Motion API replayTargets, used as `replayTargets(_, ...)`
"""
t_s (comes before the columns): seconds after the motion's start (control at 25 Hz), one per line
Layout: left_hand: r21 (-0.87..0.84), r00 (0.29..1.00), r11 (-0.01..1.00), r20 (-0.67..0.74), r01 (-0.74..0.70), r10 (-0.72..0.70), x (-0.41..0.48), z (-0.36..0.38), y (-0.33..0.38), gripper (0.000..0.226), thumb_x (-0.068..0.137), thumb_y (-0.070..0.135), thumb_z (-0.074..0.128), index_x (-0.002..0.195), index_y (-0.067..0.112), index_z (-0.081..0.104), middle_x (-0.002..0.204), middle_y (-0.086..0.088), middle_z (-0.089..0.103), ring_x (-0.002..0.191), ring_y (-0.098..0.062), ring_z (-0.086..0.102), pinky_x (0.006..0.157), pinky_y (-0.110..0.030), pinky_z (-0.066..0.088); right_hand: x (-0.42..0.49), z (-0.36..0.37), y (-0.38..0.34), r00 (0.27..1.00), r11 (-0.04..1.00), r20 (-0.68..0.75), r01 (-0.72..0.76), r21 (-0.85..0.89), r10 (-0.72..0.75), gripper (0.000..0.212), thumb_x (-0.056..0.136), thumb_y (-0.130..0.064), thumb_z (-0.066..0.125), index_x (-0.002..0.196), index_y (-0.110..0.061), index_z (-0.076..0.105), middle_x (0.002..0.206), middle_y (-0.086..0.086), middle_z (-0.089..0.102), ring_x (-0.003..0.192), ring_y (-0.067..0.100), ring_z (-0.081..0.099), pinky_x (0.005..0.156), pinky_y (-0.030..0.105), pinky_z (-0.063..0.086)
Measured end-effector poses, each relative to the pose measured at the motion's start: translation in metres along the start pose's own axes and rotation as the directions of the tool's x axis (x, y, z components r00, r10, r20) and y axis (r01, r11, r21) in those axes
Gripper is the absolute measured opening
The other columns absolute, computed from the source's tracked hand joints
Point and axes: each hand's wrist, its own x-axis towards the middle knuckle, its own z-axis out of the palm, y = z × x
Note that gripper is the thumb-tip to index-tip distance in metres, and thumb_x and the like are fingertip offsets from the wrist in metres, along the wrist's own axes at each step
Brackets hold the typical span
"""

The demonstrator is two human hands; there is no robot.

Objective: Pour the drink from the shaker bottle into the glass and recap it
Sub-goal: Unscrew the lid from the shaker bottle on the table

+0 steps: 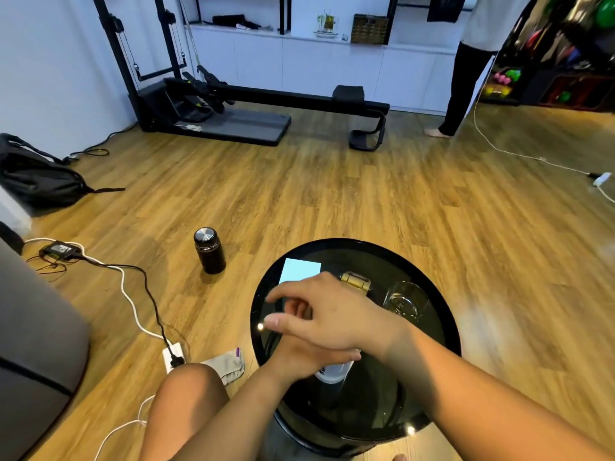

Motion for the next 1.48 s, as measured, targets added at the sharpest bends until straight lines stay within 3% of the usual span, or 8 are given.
replayTargets(0.08, -0.048, 0.999, 0.998, -0.012, 0.037, -0.038, 0.002, -0.002, -0.002, 0.113, 0.056, 0.042, 0.097, 0.149, 0.025, 0.035, 0.138, 0.017, 0.054, 0.13, 0.004, 0.053, 0.097, -0.004, 0.042, -0.003, -0.014, 0.019, 0.978, 0.994, -0.187, -0.096, -0.045, 0.086, 0.057, 0.092, -0.069, 0.038, 0.122, -0.029, 0.066, 0.11, -0.004, 0.07, 0.104, 0.015, 0.063, 0.089, 0.042, 0.052)
replayTargets(0.24, -0.076, 0.999, 0.996, -0.018, 0.048, -0.05, 0.003, -0.006, -0.003, 0.104, 0.055, 0.039, 0.101, 0.14, 0.033, 0.041, 0.125, 0.018, 0.064, 0.118, 0.004, 0.062, 0.092, -0.009, 0.05, -0.006, -0.022, 0.042, 0.886, 0.819, -0.096, -0.456, -0.349, 0.453, 0.065, 0.097, -0.071, 0.025, 0.133, -0.027, 0.057, 0.124, 0.009, 0.062, 0.113, 0.03, 0.061, 0.095, 0.044, 0.049)
replayTargets(0.44, 0.004, 1.0, 1.0, -0.009, -0.022, 0.022, -0.001, -0.001, 0.004, 0.099, 0.069, 0.029, 0.096, 0.143, 0.028, 0.03, 0.14, 0.028, 0.037, 0.13, 0.02, 0.038, 0.107, -0.002, 0.034, 0.005, 0.0, 0.004, 0.988, 0.986, 0.108, -0.096, -0.135, 0.111, 0.054, 0.092, -0.069, 0.045, 0.128, -0.033, 0.064, 0.105, -0.004, 0.073, 0.098, 0.013, 0.065, 0.086, 0.036, 0.053)
replayTargets(0.56, -0.006, 0.999, 0.999, -0.016, -0.034, 0.034, 0.0, -0.003, 0.004, 0.1, 0.066, 0.033, 0.097, 0.144, 0.035, 0.033, 0.143, 0.024, 0.042, 0.138, 0.004, 0.042, 0.111, -0.009, 0.035, -0.001, -0.015, 0.004, 0.992, 0.994, -0.113, -0.039, 0.104, 0.05, 0.041, 0.093, -0.063, 0.05, 0.108, -0.033, 0.071, 0.089, -0.01, 0.073, 0.085, 0.005, 0.065, 0.08, 0.029, 0.054)
replayTargets(0.76, -0.069, 0.999, 0.997, -0.024, 0.034, -0.035, 0.002, -0.006, -0.002, 0.108, 0.052, 0.044, 0.1, 0.142, 0.034, 0.041, 0.127, 0.017, 0.066, 0.12, 0.0, 0.063, 0.101, -0.025, 0.054, 0.001, -0.023, 0.043, 0.878, 0.789, -0.16, -0.476, -0.387, 0.451, 0.058, 0.097, -0.068, 0.033, 0.123, -0.022, 0.059, 0.112, 0.009, 0.068, 0.101, 0.029, 0.065, 0.083, 0.04, 0.053)
replayTargets(1.0, -0.1, 0.999, 0.995, -0.032, -0.005, 0.002, 0.0, -0.004, 0.002, 0.102, 0.06, 0.029, 0.1, 0.142, 0.027, 0.039, 0.133, 0.035, 0.047, 0.127, 0.014, 0.051, 0.098, -0.008, 0.047, 0.003, -0.012, 0.006, 0.996, 0.995, 0.019, -0.09, 0.05, 0.09, 0.049, 0.092, -0.061, 0.055, 0.132, -0.032, 0.062, 0.097, -0.009, 0.074, 0.089, 0.006, 0.067, 0.083, 0.034, 0.056)
replayTargets(1.28, -0.089, 0.999, 0.996, -0.013, 0.031, -0.032, 0.002, -0.006, -0.001, 0.102, 0.055, 0.041, 0.1, 0.139, 0.031, 0.042, 0.126, 0.018, 0.064, 0.12, 0.002, 0.062, 0.094, -0.009, 0.05, -0.002, -0.018, 0.03, 0.926, 0.814, -0.04, -0.35, -0.463, 0.375, 0.067, 0.095, -0.073, 0.031, 0.131, -0.026, 0.06, 0.123, 0.004, 0.059, 0.108, 0.028, 0.064, 0.084, 0.038, 0.049)
replayTargets(1.48, -0.108, 1.0, 0.994, -0.022, -0.007, 0.004, 0.001, -0.005, 0.001, 0.097, 0.062, 0.029, 0.099, 0.137, 0.038, 0.039, 0.128, 0.037, 0.054, 0.126, 0.013, 0.053, 0.098, -0.009, 0.047, -0.006, -0.02, 0.009, 0.997, 0.999, -0.063, -0.038, 0.021, 0.039, 0.044, 0.094, -0.059, 0.055, 0.125, -0.03, 0.067, 0.099, -0.013, 0.074, 0.091, -0.001, 0.065, 0.079, 0.017, 0.049)
